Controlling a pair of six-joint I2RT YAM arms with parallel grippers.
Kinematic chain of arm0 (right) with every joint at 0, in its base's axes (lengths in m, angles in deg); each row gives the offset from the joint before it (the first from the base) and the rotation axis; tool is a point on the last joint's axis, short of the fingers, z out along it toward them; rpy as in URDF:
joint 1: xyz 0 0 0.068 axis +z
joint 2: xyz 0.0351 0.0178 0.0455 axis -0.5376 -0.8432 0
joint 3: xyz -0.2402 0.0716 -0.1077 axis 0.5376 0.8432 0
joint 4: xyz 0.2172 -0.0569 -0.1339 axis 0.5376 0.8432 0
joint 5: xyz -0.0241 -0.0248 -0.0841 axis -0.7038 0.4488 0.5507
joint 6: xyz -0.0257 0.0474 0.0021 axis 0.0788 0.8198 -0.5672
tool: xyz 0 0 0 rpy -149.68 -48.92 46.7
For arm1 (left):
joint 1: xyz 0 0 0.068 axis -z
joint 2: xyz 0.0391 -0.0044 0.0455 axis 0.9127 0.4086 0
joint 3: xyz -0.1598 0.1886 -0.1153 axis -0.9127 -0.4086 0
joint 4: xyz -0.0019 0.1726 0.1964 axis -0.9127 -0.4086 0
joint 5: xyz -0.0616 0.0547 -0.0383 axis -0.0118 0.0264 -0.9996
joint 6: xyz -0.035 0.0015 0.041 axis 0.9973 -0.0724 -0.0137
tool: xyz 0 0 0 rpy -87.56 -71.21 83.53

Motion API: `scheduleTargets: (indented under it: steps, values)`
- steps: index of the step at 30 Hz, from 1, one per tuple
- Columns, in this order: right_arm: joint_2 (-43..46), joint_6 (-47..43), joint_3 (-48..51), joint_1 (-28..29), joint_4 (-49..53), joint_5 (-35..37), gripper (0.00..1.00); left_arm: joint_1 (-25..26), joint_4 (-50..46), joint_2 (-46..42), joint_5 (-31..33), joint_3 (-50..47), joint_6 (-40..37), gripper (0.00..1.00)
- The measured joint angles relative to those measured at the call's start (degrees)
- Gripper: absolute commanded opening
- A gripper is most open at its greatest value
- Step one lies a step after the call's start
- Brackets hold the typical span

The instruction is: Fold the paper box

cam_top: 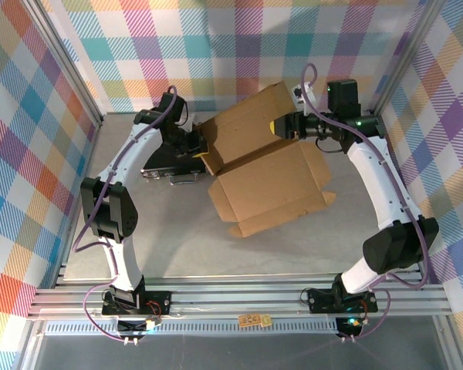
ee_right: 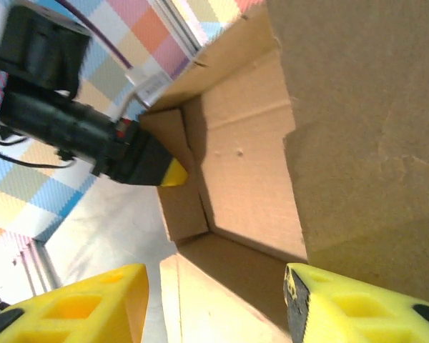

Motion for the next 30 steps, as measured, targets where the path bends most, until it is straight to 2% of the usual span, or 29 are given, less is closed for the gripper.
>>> scheduleTargets:
  steps: [5,8,11,15,20,25,30]
  values:
    - [0.0,-1.81,0.66,-0.2,-0.15,6.73,0.5,0.5,-0.44,0.0,0.85,0.52,-0.13,0.0]
    - [-0.02,-2.16,0.57,-0.96,-0.09,6.01,0.5,0.81,-1.75,0.0,1.84,0.72,-0.24,0.0]
    - [0.0,-1.38,-0.83,-1.7,-0.11,3.02,0.49,0.94,-2.49,0.0,2.62,0.72,-0.83,0.0]
    - [0.13,1.73,-5.11,-3.98,-1.18,-4.79,0.46,0.96,-2.91,0.0,3.39,0.72,-1.44,0.0]
    - [3.08,11.8,-4.37,-10.8,-10.54,-12.5,0.49,0.96,-2.91,0.0,3.41,0.72,-2.12,0.0]
    - [4.74,21.07,-2.84,-19.15,-19.58,-14.21,0.56,0.96,-2.86,0.02,3.19,0.72,-2.75,0.0]
    - [-1.53,28.33,-1.99,-23.47,-27.21,-20.63,0.6,0.96,-2.84,0.02,2.84,0.72,-2.78,0.0]
